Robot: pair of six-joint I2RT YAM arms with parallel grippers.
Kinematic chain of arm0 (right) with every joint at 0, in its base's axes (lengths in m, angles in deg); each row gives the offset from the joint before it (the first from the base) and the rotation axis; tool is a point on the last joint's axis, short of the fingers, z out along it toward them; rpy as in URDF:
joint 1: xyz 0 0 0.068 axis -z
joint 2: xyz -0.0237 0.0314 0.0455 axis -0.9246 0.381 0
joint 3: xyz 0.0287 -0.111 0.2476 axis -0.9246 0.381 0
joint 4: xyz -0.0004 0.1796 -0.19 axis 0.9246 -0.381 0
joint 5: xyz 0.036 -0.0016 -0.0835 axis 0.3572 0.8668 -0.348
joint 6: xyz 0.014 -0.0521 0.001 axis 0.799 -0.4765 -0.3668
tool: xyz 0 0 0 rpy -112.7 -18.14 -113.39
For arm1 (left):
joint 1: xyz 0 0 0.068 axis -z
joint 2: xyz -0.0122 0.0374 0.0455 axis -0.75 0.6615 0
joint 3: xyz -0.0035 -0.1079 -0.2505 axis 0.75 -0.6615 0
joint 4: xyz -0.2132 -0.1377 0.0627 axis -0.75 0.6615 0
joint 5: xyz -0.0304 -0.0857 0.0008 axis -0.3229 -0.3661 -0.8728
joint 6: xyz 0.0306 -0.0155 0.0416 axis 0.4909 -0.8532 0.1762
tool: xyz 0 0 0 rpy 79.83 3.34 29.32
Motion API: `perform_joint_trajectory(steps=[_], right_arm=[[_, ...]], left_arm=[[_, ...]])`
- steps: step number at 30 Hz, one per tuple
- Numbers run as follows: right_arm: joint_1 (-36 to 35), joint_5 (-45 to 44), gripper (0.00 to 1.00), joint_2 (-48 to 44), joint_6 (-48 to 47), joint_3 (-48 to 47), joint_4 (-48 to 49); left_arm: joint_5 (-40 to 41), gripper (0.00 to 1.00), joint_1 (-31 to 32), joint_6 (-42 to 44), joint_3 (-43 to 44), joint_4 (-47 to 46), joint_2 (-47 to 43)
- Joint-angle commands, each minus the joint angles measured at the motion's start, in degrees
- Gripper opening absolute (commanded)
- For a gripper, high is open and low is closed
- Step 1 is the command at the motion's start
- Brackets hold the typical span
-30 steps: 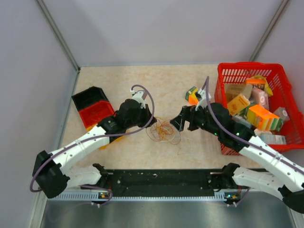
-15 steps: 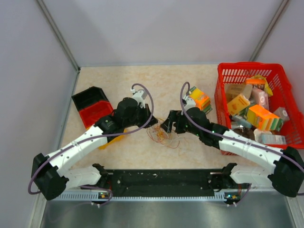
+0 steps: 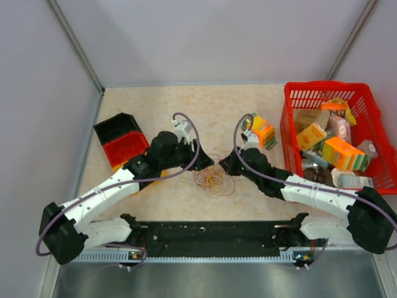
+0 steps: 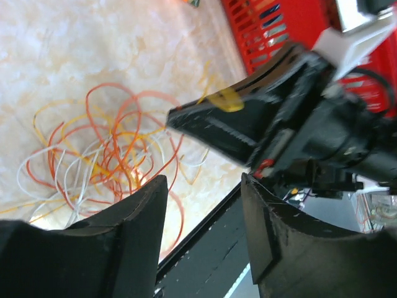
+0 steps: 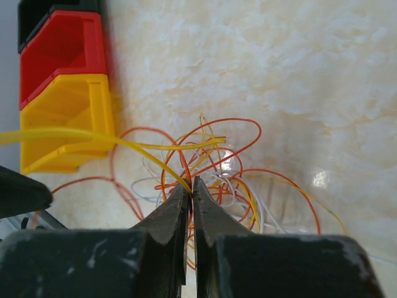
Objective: Untangle the cables
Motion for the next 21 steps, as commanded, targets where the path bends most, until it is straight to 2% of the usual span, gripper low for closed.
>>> perform_joint_trajectory(steps=[1, 4, 6, 9, 11, 15, 21], right_arm=[[-0.47, -5.45, 0.00, -6.14, 3.86, 2.43, 4.82], [-0.56, -6.50, 0.00, -9.22, 5.62, 4.46, 4.21], [-0.47, -6.51, 0.00, -10.98, 5.80, 4.72, 3.07], [-0.47, -6.07, 0.00, -13.00, 4.92, 4.11, 1.49], [-0.47, -5.89, 0.00, -13.97, 4.57, 3.85, 0.43], [-0.47, -5.81, 0.00, -15.20, 3.69, 3.93, -0.45], [-0.47, -5.45, 0.00, -14.94, 3.43, 4.28, -0.72]], left_arm=[[-1.69, 0.59, -0.25, -1.51, -4.46, -5.79, 0.23], [-1.86, 0.62, -0.16, -2.04, -5.96, -5.87, 1.12], [-2.30, 0.55, -0.07, -2.56, -7.27, -7.28, 1.38], [-0.99, 0.53, -0.07, -2.92, -8.60, -6.68, 1.56], [0.15, 0.59, 0.02, -2.66, -9.04, -6.06, 0.68], [1.56, 0.65, 0.19, -2.57, -9.39, -4.30, -2.13], [4.54, 0.83, 0.54, -3.79, -12.19, -1.75, -10.20]])
